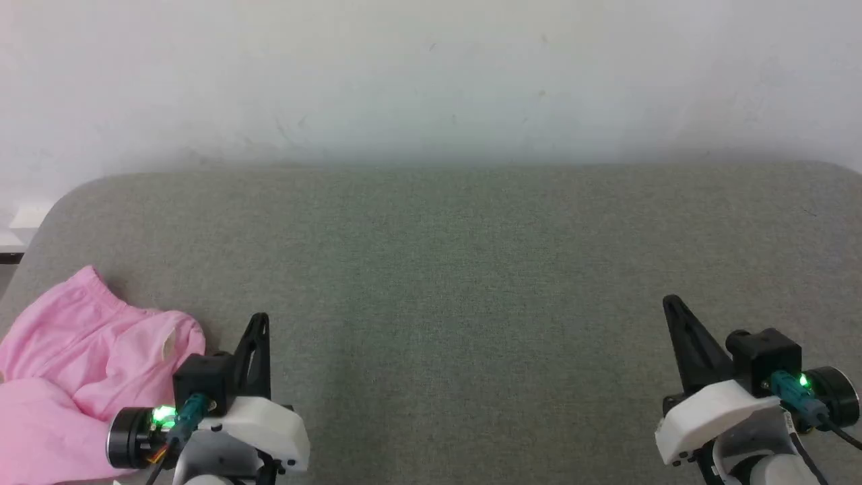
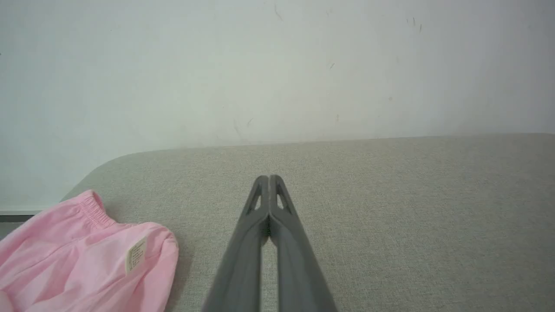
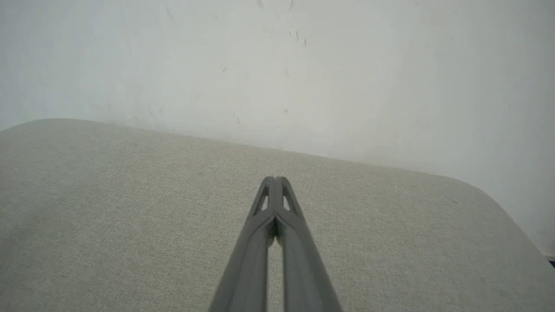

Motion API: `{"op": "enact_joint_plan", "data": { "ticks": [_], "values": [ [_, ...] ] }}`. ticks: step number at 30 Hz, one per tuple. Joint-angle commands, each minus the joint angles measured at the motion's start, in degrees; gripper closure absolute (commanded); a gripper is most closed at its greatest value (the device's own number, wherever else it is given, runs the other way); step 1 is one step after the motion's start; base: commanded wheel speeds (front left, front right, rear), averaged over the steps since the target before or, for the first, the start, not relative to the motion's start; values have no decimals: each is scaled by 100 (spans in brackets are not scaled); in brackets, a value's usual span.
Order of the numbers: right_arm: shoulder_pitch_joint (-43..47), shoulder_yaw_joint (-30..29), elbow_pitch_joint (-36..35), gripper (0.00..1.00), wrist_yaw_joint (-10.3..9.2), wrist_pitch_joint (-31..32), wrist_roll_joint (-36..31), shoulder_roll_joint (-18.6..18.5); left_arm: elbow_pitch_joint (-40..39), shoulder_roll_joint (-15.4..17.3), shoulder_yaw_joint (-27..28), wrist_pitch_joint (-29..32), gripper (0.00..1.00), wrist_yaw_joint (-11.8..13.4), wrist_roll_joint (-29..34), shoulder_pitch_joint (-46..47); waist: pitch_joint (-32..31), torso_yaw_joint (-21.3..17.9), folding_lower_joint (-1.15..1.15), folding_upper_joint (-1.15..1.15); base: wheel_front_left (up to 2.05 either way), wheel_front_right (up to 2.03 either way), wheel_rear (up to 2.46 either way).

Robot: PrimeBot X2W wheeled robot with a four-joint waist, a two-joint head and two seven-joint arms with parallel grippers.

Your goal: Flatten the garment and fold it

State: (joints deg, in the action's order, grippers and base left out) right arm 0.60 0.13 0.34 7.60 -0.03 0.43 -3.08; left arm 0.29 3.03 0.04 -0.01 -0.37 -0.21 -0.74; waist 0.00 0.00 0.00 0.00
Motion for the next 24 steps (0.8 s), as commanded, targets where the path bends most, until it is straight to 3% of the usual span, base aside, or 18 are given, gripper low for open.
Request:
{"op": "enact_joint_plan", "data": {
  "ticks": [1,22,23,24],
  "values": [
    [-60,-13,-34,100,-11,3,-43,21,-29,-15,-4,1,100,37,21,74,0,0,0,0,0,0,0],
    [-60,-13,-34,100,-11,3,-43,21,-29,-15,-4,1,100,37,21,74,0,0,0,0,0,0,0],
    [0,0,0,0,1,0,0,0,0,0,0,0,0,0,0,0,0,0,0,0,0,0,0],
    [2,1,6,0,1,0,2,-2,3,0,-2,-1,0,-2,0,-2,0,0,0,0,0,0,0]
  ]
}}
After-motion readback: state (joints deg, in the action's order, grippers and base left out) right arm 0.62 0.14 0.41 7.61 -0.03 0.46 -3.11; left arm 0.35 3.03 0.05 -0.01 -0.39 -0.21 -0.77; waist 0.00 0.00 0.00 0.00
